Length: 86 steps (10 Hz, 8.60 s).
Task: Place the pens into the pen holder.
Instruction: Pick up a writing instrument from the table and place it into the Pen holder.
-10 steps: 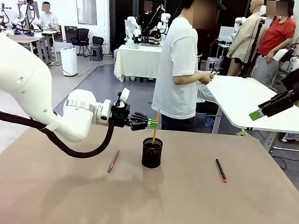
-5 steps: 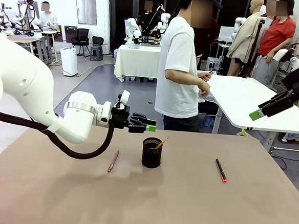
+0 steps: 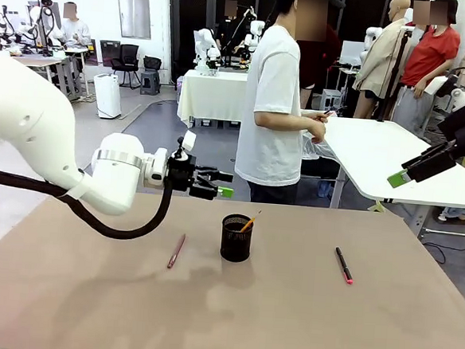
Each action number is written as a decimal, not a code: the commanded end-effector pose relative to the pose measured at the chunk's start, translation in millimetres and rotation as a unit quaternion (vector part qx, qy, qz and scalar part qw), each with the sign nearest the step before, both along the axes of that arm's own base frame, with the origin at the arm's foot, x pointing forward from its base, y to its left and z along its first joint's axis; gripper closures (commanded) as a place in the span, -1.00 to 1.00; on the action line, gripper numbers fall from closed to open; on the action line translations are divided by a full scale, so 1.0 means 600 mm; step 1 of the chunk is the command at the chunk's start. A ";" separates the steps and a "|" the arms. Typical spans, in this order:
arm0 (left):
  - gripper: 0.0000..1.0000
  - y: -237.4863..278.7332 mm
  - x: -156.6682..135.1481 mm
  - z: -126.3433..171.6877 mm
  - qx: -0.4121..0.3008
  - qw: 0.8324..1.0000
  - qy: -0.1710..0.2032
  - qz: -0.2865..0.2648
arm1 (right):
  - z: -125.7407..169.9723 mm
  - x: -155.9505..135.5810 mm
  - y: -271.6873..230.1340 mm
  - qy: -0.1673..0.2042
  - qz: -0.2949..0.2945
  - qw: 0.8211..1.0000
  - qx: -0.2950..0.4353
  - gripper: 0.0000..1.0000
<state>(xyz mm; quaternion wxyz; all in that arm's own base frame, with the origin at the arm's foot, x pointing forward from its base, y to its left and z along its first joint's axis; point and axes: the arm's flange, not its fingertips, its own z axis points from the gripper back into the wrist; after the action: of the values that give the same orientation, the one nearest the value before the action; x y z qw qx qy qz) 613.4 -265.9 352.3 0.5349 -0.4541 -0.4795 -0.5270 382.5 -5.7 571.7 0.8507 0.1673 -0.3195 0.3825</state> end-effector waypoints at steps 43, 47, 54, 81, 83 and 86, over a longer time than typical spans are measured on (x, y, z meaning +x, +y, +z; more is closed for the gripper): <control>-1.00 0.419 -0.192 0.401 0.339 0.929 -0.038 0.144 | -0.055 0.122 0.076 0.111 -0.135 0.984 -0.042 -1.00; -1.00 0.419 -0.192 0.401 0.339 0.929 -0.038 0.144 | -0.144 0.209 0.145 0.162 -0.266 0.936 -0.165 -1.00; -1.00 0.419 -0.192 0.401 0.339 0.929 -0.038 0.144 | -0.271 0.239 0.122 0.224 -0.325 0.902 -0.173 -1.00; -1.00 0.419 -0.192 0.401 0.339 0.929 -0.038 0.144 | -0.449 0.369 0.132 0.306 -0.383 0.854 -0.174 0.12; -1.00 0.419 -0.192 0.401 0.339 0.929 -0.038 0.144 | -0.450 0.369 0.133 0.305 -0.386 0.853 -0.174 0.92; -1.00 0.419 -0.192 0.401 0.339 0.929 -0.038 0.144 | -0.450 0.369 0.133 0.308 -0.389 0.850 -0.177 1.00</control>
<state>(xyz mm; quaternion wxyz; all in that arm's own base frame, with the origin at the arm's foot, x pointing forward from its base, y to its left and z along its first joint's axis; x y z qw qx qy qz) 497.6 -16.2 591.9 0.7085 -0.1536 -0.3514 -0.5924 598.0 73.0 299.7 0.9997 -0.0158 -0.0119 0.0150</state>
